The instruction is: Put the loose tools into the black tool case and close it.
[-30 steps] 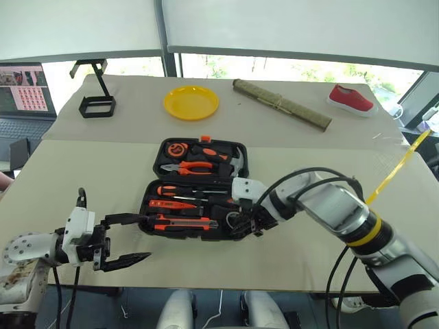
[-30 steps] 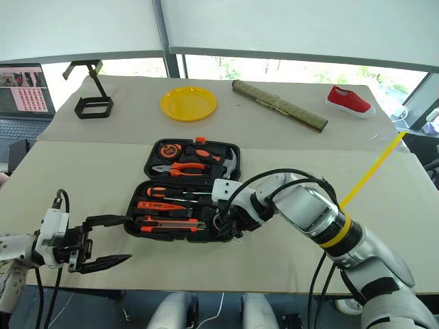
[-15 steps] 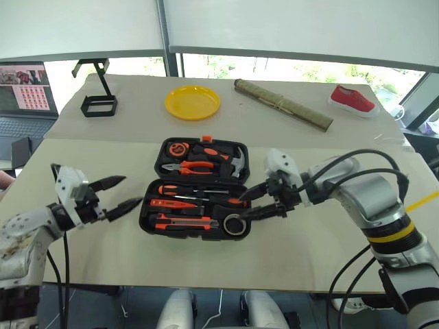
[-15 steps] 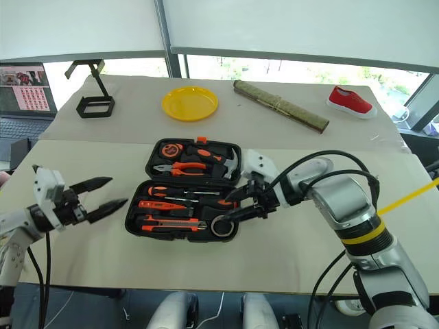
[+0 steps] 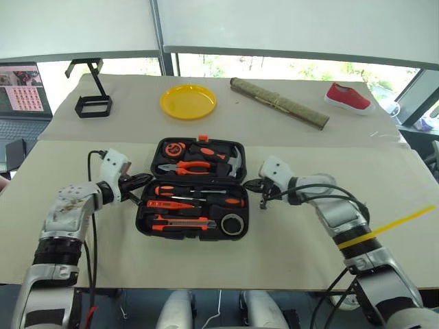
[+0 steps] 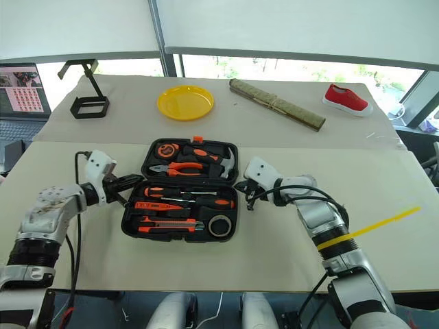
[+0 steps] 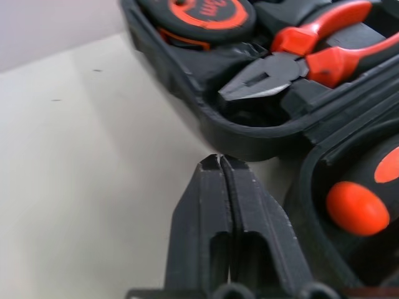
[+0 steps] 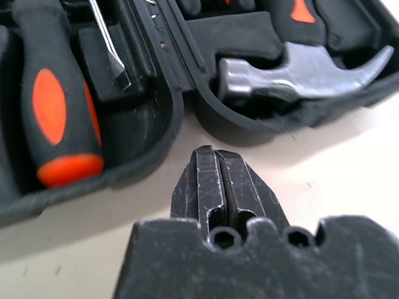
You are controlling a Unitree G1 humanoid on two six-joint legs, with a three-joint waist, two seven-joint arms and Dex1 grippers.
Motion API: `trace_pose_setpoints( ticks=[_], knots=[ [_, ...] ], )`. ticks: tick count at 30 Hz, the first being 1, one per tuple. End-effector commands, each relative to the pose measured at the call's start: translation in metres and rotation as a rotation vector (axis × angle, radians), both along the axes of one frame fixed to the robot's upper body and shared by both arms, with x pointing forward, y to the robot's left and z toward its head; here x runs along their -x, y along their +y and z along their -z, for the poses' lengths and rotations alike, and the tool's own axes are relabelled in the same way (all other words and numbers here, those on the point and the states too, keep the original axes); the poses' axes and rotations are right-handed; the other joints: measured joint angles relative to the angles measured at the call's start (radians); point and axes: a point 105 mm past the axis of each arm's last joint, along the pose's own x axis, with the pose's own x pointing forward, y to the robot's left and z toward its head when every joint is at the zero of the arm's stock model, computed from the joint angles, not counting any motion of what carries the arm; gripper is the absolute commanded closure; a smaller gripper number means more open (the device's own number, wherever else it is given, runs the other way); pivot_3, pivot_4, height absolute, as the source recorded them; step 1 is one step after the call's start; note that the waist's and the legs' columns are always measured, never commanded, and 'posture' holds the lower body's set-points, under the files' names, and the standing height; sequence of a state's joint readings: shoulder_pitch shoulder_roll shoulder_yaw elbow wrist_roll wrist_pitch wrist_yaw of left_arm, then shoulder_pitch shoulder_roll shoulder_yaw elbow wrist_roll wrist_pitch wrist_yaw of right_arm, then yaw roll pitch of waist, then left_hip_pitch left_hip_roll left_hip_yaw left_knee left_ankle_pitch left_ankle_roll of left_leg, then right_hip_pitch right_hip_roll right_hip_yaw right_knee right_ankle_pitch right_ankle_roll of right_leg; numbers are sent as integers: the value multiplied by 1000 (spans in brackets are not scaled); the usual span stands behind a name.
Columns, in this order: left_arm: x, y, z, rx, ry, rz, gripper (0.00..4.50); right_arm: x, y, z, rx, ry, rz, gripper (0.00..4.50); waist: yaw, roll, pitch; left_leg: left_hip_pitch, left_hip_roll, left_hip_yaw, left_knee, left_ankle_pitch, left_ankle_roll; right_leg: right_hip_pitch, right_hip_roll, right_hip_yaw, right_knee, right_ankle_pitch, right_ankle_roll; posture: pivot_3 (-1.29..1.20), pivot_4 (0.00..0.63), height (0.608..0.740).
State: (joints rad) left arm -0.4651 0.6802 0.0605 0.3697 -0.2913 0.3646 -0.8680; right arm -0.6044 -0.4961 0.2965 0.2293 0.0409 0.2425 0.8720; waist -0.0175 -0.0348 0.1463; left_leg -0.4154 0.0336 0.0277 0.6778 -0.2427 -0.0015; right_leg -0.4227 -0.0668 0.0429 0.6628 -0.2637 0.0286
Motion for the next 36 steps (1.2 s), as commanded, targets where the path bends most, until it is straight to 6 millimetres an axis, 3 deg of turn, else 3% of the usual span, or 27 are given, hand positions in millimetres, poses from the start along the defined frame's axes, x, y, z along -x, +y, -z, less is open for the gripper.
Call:
trace_pose_setpoints(
  ticks=[1, 9, 17, 22, 27, 30, 31, 32, 33, 36],
  knots=[
    [2, -18, -4, -10, -11, 111, 4305, 2, 10, -10, -21, -40, -39, 4500, 1, 0, 0, 0, 0, 0, 0, 0, 0, 0, 0, 0, 0, 0, 0, 0, 150, 740],
    [13, -60, 1, 69, -2, 271, 4305, 28, 2, -3, -31, 28, -58, 4500, 20, 0, 0, 0, -1, -1, 0, 0, 0, 1, -2, -1, 0, 0, 0, 0, 150, 740],
    [42, -91, 15, 142, 46, 353, 4305, 49, -41, 1, 3, 57, 80, 4500, 32, 0, 0, -1, -4, 0, 1, 0, 0, 3, -5, -1, -4, 0, 2, 0, 150, 740],
    [47, -90, 25, 133, 66, 336, 4305, 54, -73, 3, 37, 62, 153, 4500, 34, 0, 0, 0, -4, -1, 1, 0, 1, 4, -5, -1, -6, 0, 3, 0, 150, 740],
    [43, -87, 23, 129, 53, 322, 4305, 56, -80, 3, 49, 74, 161, 4500, 29, 0, 0, 0, -4, 0, 1, 0, 1, 5, -4, -1, -6, 0, 3, 0, 150, 740],
    [35, -65, 6, 162, 66, 253, 4305, 51, -104, -8, 63, 80, 235, 4500, 30, 0, 0, 0, -4, 0, 2, 0, 1, 5, -4, -1, -5, 0, 3, 0, 150, 740],
    [34, -58, 4, 137, 87, 229, 4383, 52, -107, -13, 33, 118, 247, 3924, 29, 0, 0, 0, -4, 0, 2, 0, 1, 5, -5, -1, -5, 0, 3, 0, 150, 740],
    [33, -51, 2, 106, 113, 203, 3818, 55, -107, -18, -5, 167, 246, 3709, 27, 0, 0, 0, -4, -1, 2, 0, 1, 4, -4, -1, -6, 0, 3, 0, 150, 740],
    [35, -46, -2, 96, 127, 205, 3662, 57, -107, -21, -25, 214, 247, 3460, 26, 0, 0, 0, -4, -1, 2, 0, 1, 4, -4, -1, -5, 0, 3, 0, 150, 740],
    [32, -25, -12, 15, 218, 132, 2468, 68, -103, -30, -53, 389, 248, 2324, 15, 0, 0, 1, -2, -2, 2, 0, 1, 4, -1, 0, -4, 0, 3, 0, 150, 740]
  ],
)
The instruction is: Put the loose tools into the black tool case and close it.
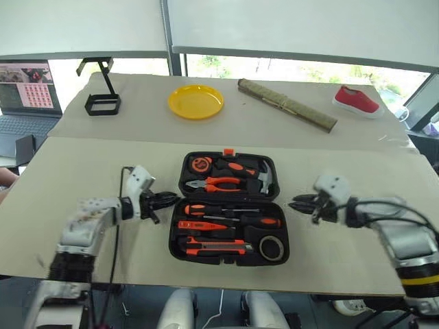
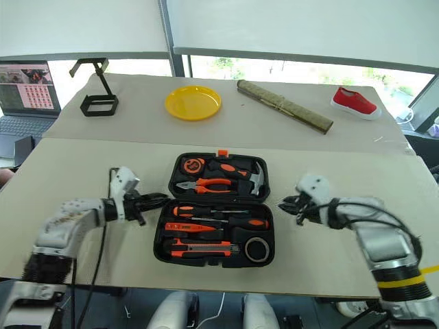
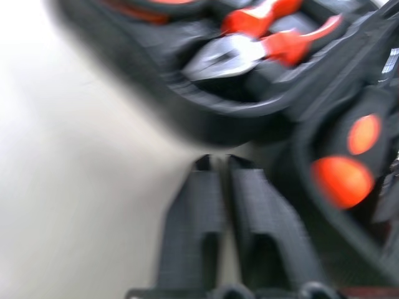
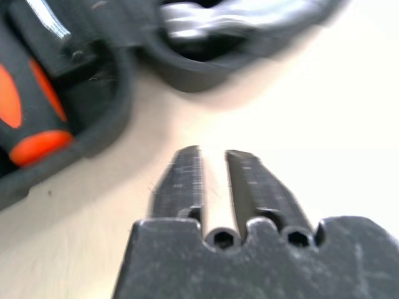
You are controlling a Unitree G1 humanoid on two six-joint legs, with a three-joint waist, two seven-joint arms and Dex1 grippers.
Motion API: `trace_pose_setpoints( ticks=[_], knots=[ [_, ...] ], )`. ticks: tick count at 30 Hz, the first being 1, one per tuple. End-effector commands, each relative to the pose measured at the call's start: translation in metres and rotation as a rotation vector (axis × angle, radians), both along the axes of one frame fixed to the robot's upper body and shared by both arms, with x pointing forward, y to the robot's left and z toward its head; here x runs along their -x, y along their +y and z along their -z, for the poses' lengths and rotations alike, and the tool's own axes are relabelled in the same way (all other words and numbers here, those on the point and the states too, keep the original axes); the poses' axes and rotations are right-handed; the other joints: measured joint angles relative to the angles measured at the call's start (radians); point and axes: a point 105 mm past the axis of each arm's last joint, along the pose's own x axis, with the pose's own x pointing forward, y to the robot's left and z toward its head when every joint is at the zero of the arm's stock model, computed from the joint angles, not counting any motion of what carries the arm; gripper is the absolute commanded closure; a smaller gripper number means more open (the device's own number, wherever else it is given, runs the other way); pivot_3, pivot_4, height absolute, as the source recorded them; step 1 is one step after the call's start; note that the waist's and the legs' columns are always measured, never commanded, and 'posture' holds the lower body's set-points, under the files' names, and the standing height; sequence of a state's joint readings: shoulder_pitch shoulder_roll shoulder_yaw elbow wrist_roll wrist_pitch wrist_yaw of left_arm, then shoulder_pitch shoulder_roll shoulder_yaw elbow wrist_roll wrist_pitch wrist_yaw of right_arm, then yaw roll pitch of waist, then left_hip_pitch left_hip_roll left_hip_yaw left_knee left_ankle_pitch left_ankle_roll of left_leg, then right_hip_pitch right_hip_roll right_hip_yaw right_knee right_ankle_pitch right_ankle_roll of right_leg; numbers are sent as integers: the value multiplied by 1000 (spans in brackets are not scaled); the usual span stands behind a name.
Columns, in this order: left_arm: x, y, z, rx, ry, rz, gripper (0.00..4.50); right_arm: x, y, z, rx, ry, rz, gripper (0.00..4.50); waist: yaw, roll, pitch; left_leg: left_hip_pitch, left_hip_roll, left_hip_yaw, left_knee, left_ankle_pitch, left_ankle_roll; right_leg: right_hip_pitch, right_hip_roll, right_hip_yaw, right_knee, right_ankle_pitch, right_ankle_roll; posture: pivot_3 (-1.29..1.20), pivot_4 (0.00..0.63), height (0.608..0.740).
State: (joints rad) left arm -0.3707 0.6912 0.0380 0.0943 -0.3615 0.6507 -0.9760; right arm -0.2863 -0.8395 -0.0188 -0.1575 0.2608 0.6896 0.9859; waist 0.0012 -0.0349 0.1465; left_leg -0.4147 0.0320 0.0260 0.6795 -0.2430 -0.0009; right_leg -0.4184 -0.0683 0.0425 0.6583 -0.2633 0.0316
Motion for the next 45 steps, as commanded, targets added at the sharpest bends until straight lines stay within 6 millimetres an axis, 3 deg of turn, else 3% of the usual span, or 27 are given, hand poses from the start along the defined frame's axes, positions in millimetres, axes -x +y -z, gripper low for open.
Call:
trace_pose_setpoints(
  ticks=[1, 5, 7, 11, 18, 21, 24, 25, 26, 32, 37, 40, 43, 45],
  knots=[
    [-6, 18, -18, -109, 88, -79, 2171, 9, 12, -24, -91, 159, 9, 2028, -7, 0, 0, -1, 0, -1, 0, 0, 0, -1, 0, 0, 0, 0, 0, 0, 150, 740],
    [-9, 19, -23, -119, 261, -165, 683, -9, 17, -39, -156, 244, 151, 651, -16, 0, 1, 0, 0, -4, 0, 0, 0, 0, 1, 1, 1, 0, 0, 0, 150, 740],
    [-24, 1, -35, 2, 279, -208, 64, -30, 24, -40, -191, 279, 261, 61, -16, -1, 1, -1, 0, -4, 0, 0, 0, -1, 2, 1, 1, 0, 0, 0, 150, 740],
    [-33, -23, -35, 39, 304, -216, 64, -44, 34, -38, -200, 321, 333, 61, -11, -1, 1, -2, 0, -2, 1, 0, 0, -2, 2, 1, 3, 0, 0, 0, 150, 740],
    [-37, -22, -18, 7, 322, -280, 64, -54, 36, -21, -154, 366, 392, 61, -14, -1, 1, -6, -2, -2, 1, 1, -1, -5, -1, 1, 6, 0, 0, 0, 150, 740],
    [-35, -23, -15, 3, 327, -281, 0, -55, 37, -17, -124, 385, 403, 768, -16, -1, 1, -5, -2, -2, 1, 1, -1, -4, -1, 1, 5, 0, 0, 0, 150, 740],
    [-36, -24, -15, 3, 323, -282, 0, -57, 38, -13, -102, 395, 411, 1749, -17, -1, 1, -2, -2, -2, 1, 1, -1, -3, -1, 1, 5, 0, 0, 0, 150, 740],
    [-37, -25, -14, 4, 321, -285, 532, -57, 39, -11, -92, 401, 411, 2088, -17, -1, 1, -1, -2, -2, 1, 1, -1, -3, -1, 1, 5, 0, 0, 0, 150, 740],
    [-38, -25, -13, 5, 321, -289, 699, -57, 41, -10, -87, 413, 408, 2426, -17, -1, 1, -1, -2, -1, 1, 1, -1, -2, -1, 1, 5, 0, 0, 0, 150, 740],
    [-39, -26, -12, 8, 323, -292, 2856, -62, 39, 3, -92, 505, 454, 4456, -15, -2, -1, 0, -2, -1, 1, 1, -1, 0, -2, 1, 5, 0, 0, 0, 150, 740],
    [-41, -26, -13, 29, 306, -304, 4386, -69, 42, 3, -126, 488, 456, 4500, -15, -2, -1, 15, -2, -2, -1, 1, -1, 17, -1, 0, -1, 0, 0, 0, 150, 740],
    [-45, -27, -24, 105, 221, -296, 4446, -77, 54, -19, -231, 347, 350, 4500, -20, -2, -1, 20, -1, -2, -1, 1, -1, 22, 0, 0, -2, 0, 0, 0, 150, 740],
    [-54, -26, -55, 226, -80, -255, 4446, -70, 62, -45, -238, 88, 146, 4500, -18, -1, 0, 21, -1, -2, -2, 1, -1, 22, 0, 0, -2, 0, 0, 0, 150, 740],
    [-48, -25, -62, 240, -211, -199, 4446, -60, 63, -52, -212, -29, 53, 4500, -17, -1, 1, 12, -1, -2, -1, 2, -3, 14, -1, 1, -1, 0, 0, 0, 150, 740]
  ],
)
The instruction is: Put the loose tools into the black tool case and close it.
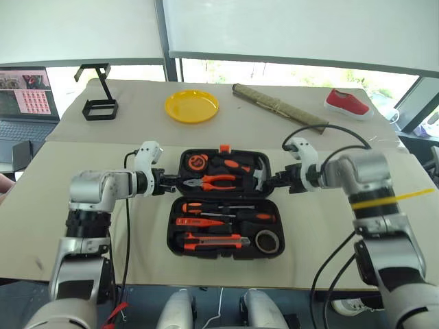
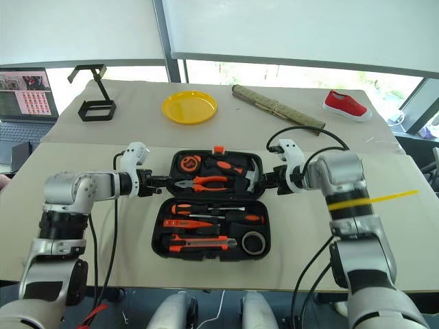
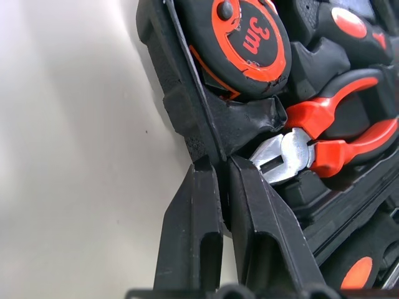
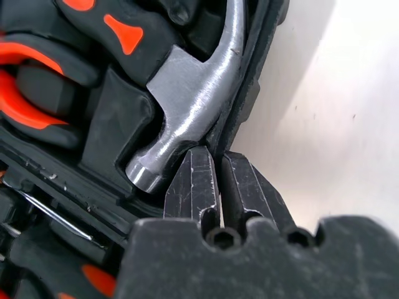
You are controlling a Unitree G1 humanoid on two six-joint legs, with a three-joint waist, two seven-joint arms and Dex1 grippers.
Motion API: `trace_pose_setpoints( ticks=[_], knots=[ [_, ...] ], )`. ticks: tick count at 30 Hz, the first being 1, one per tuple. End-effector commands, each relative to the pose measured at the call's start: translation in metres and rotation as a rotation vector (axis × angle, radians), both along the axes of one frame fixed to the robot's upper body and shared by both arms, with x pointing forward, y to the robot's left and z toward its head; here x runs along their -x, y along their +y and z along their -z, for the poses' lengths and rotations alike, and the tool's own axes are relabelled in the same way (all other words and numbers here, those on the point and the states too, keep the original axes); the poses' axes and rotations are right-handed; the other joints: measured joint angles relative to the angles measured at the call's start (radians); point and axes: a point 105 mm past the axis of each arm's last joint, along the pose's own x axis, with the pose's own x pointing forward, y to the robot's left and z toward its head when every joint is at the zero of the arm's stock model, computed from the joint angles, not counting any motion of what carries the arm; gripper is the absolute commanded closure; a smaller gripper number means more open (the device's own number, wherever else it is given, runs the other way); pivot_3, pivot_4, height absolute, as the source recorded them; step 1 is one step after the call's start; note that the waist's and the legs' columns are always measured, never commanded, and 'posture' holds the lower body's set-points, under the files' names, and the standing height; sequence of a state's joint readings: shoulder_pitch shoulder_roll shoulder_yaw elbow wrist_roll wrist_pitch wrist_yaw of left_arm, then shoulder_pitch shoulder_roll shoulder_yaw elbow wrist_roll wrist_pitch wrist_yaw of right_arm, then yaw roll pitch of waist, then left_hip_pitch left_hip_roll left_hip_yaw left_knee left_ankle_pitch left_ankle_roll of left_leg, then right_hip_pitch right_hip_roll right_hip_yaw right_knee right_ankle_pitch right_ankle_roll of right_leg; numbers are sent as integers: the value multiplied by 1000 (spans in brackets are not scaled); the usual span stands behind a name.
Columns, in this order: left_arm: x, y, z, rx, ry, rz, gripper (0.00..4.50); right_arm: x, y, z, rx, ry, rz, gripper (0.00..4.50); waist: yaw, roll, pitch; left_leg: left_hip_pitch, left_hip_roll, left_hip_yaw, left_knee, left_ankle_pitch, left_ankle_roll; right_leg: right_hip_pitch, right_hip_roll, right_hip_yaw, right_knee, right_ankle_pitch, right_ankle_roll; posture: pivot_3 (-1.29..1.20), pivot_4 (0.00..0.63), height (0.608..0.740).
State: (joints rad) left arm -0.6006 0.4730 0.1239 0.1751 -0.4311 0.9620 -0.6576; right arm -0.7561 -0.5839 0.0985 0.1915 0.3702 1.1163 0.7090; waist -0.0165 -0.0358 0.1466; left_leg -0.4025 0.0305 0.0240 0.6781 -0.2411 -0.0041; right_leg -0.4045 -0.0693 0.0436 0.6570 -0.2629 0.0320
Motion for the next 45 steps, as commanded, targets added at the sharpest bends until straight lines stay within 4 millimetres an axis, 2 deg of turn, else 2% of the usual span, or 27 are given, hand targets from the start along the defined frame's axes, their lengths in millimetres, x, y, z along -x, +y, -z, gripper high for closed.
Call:
trace_pose_setpoints(
  ticks=[1, 4, 5, 9, 13, 16, 18, 20, 22, 23, 24, 25, 29, 31, 32, 35, 37, 39, 42, 45],
  knots=[
    [1, 8, -43, 16, -368, 30, 4446, 14, 10, -41, 38, -326, -213, 4500, 2, 0, 1, -6, 0, 0, 0, 1, -2, -6, 0, 0, 0, 1, 0, 0, 150, 740],
    [10, 11, -41, -74, -536, 72, 4446, 26, 10, -43, 157, -533, -338, 4500, 2, 0, 1, -18, -1, 0, 1, 1, -2, -21, -2, 1, 7, 1, 0, 0, 150, 740],
    [11, 12, -40, -112, -579, 83, 4446, 27, 9, -41, 194, -584, -364, 4500, 2, 0, 1, -19, -1, 1, 0, 1, -2, -21, -2, 1, 6, 1, 0, 0, 150, 740],
    [42, -4, -23, -324, -820, 320, 4446, 41, 4, -23, 329, -783, -480, 4500, 2, 0, 1, -18, -1, 3, 0, 1, -1, -20, -3, 0, 0, 1, 0, 0, 150, 740],
    [58, -1, -1, -435, -894, 384, 4446, 52, -7, 1, 442, -836, -519, 4500, 4, 0, 1, -13, 0, 3, -1, 0, 0, -14, -3, 0, -1, 1, 0, 0, 150, 740],
    [69, 5, 13, -494, -914, 417, 4446, 55, -16, 5, 492, -884, -458, 4500, 6, -1, -1, -11, 0, 3, -1, 0, 1, -11, -2, 0, -2, 1, 0, 0, 150, 740],
    [75, 12, 17, -499, -910, 411, 4500, 59, -21, 5, 512, -919, -427, 3690, 7, -1, -1, -4, 1, 3, -2, -2, 3, -4, -3, -1, -5, 1, 0, 0, 150, 740],
    [78, 21, 19, -478, -878, 369, 3693, 64, -25, 6, 531, -942, -418, 3188, 6, -1, -1, 0, 2, 3, -4, -3, 4, 3, -2, -2, -10, 1, 0, 0, 150, 740],
    [86, 25, 24, -489, -860, 402, 2999, 70, -28, 10, 557, -951, -434, 2372, 2, 2, 0, -1, 2, 4, -4, -3, 4, 1, -3, 0, -10, 1, 1, 0, 150, 740],
    [90, 26, 27, -507, -859, 429, 2682, 74, -30, 12, 565, -954, -443, 2151, 2, 2, 0, -1, 2, 4, -4, -3, 4, 0, -2, 0, -10, 1, 1, 0, 150, 740],
    [93, 28, 29, -515, -851, 445, 2208, 78, -31, 15, 565, -954, -448, 1684, 3, 2, 0, -1, 2, 4, -4, -3, 4, 0, -2, 0, -9, 1, 1, 0, 150, 740],
    [95, 29, 30, -524, -856, 457, 2006, 81, -33, 17, 566, -950, -454, 1484, 4, 2, 0, -1, 2, 4, -4, -3, 4, 1, -2, -1, -9, 1, 1, 0, 150, 740],
    [94, 31, 27, -577, -899, 498, 513, 89, -34, 20, 572, -973, -476, 41, 9, 3, 0, 0, 2, 5, -3, -3, 4, 2, -2, 0, -10, 1, 1, 0, 150, 740],
    [91, 34, 28, -563, -863, 477, 7, 88, -38, 21, 544, -933, -423, 0, 9, 3, 0, -1, 1, 5, -2, -3, 4, 1, -2, 0, -10, 1, 1, 0, 150, 740],
    [89, 35, 27, -540, -843, 450, 7, 87, -38, 19, 521, -921, -393, 0, 8, 3, 0, -1, 1, 5, -2, -3, 4, 1, -2, 0, -9, 1, 1, 0, 150, 740],
    [74, 46, 18, -299, -622, 259, 7, 83, -40, 8, 322, -795, -274, 0, 5, 2, 0, -1, 2, 5, -2, -3, 4, 1, -1, 0, -9, 1, 1, 0, 150, 740],
    [73, 48, 17, -205, -478, 239, 7, 85, -36, 2, 151, -658, -235, 0, 3, 2, 0, -2, 4, 3, -2, -3, 4, 1, 0, -1, -9, 1, 1, 0, 150, 740],
    [73, 47, 15, -145, -383, 226, 7, 88, -30, -4, 50, -543, -240, 0, 0, 3, 0, -1, 4, 0, -2, -3, 5, 1, 0, 0, -9, 1, 1, 0, 150, 740],
    [70, 42, 10, -61, -189, 209, 7, 78, -32, -8, 25, -337, -191, 0, 0, 3, 1, -1, 4, -3, -3, -3, 5, 1, 0, 0, -9, 1, 1, 0, 150, 740],
    [59, 34, 0, -18, -58, 157, 7, 61, -30, -15, 20, -181, -126, 0, 3, 3, 2, -2, 2, -5, -1, -3, 5, 1, 1, 0, -8, 1, 1, 0, 150, 740]
  ],
)
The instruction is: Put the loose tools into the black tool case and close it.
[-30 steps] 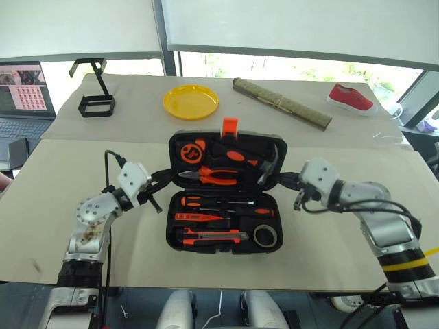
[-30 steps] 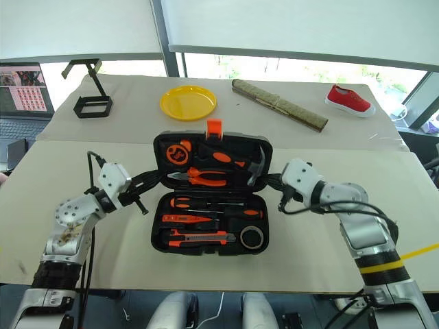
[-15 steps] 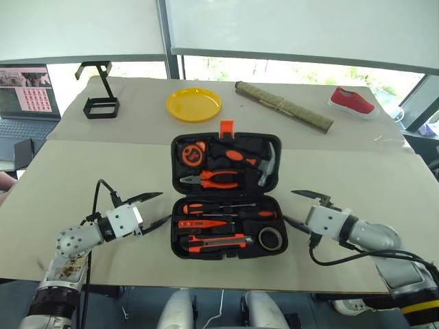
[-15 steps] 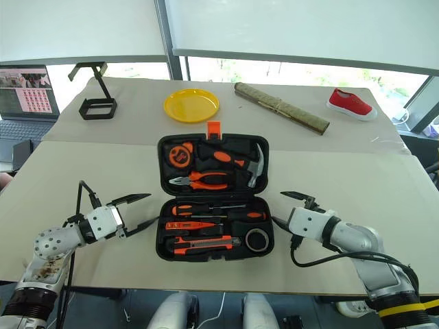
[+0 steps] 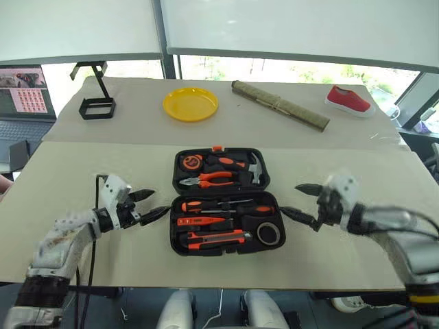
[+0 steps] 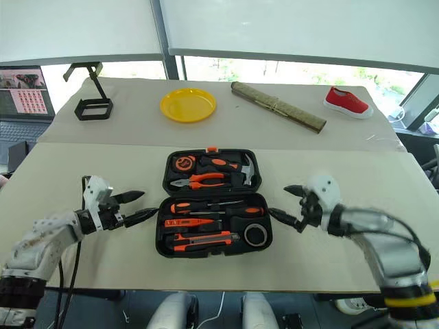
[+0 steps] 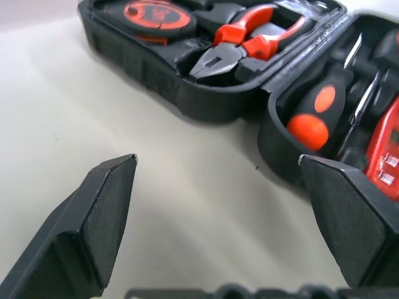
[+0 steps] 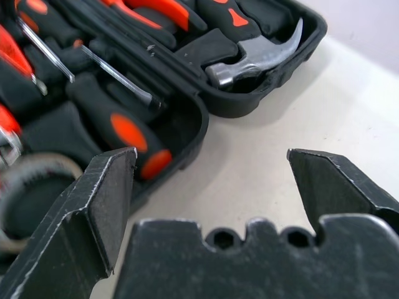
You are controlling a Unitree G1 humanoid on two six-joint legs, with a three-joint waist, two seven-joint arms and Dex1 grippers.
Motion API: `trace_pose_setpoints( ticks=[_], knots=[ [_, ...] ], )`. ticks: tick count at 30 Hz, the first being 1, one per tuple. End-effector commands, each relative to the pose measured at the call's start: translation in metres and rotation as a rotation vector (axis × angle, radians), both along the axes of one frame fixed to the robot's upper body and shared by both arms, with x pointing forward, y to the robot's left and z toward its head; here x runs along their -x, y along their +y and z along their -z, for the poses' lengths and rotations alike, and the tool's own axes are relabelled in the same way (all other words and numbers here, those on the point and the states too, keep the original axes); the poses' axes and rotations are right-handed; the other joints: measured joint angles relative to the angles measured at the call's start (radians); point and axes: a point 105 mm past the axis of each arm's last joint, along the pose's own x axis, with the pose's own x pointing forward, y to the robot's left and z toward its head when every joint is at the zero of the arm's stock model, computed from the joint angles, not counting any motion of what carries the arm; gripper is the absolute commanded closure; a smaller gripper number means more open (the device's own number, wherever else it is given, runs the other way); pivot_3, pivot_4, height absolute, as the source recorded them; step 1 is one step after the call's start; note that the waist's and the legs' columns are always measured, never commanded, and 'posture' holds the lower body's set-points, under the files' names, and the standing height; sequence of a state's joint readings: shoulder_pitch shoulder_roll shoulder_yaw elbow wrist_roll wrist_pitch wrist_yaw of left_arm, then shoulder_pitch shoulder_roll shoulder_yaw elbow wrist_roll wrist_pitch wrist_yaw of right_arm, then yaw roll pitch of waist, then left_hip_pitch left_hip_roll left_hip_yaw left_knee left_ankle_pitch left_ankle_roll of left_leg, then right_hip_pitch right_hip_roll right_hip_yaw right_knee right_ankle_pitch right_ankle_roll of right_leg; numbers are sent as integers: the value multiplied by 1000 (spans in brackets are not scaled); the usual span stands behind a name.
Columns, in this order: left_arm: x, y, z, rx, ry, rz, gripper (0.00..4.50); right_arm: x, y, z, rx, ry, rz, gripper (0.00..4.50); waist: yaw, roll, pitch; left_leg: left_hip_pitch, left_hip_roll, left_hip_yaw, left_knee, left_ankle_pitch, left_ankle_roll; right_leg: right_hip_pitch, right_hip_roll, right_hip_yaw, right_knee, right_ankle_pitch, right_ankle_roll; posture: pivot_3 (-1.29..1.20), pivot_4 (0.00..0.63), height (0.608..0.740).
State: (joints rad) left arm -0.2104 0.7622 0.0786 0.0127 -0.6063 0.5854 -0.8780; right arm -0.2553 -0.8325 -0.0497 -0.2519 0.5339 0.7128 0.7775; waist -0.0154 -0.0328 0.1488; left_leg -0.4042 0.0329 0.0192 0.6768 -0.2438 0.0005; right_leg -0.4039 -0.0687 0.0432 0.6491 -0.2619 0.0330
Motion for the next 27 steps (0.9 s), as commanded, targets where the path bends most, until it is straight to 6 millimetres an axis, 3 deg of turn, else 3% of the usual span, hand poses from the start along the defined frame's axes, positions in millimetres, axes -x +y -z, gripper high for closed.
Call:
trace_pose_setpoints(
  ticks=[1, 5, 11, 17, 20, 27],
  knots=[
    [-13, -13, -23, 71, 112, -50, 7, -13, 2, -7, 14, 179, 73, 0, 3, 0, 0, 0, 0, -1, 0, 0, 0, 1, 0, 0, 0, 0, 0, 0, 150, 740],
    [-33, -16, -27, 41, 221, -163, 7, -40, 16, -14, 5, 284, 141, 0, 3, -1, 1, -2, -1, -3, 0, 0, 0, 0, 2, -1, -1, 0, 0, 0, 150, 740],
    [-40, -25, -21, 6, 313, -238, 7, -71, 32, -14, 34, 344, 215, 0, -2, -1, 1, -5, -1, -3, -1, 0, 0, -4, 1, 0, -1, 0, 0, 0, 150, 740],
    [-47, -26, -17, -2, 317, -297, 7, -85, 34, -6, 107, 381, 259, 0, 3, -1, 1, -6, -3, -2, -1, 0, 0, -6, 0, -1, 0, 0, 0, 0, 150, 740],
    [-50, -28, -15, 4, 325, -318, 0, -83, 29, 3, 161, 436, 270, 735, 3, -1, 1, -6, -3, -2, -1, 0, 0, -6, -2, -1, 1, 0, 0, 0, 150, 740],
    [-51, -37, -4, -32, 377, -295, 2134, -85, 24, 11, 165, 504, 322, 3060, 6, -1, 0, -3, -4, -3, -1, 0, -1, -2, -2, -2, 0, 0, 0, 0, 150, 740]
  ],
)
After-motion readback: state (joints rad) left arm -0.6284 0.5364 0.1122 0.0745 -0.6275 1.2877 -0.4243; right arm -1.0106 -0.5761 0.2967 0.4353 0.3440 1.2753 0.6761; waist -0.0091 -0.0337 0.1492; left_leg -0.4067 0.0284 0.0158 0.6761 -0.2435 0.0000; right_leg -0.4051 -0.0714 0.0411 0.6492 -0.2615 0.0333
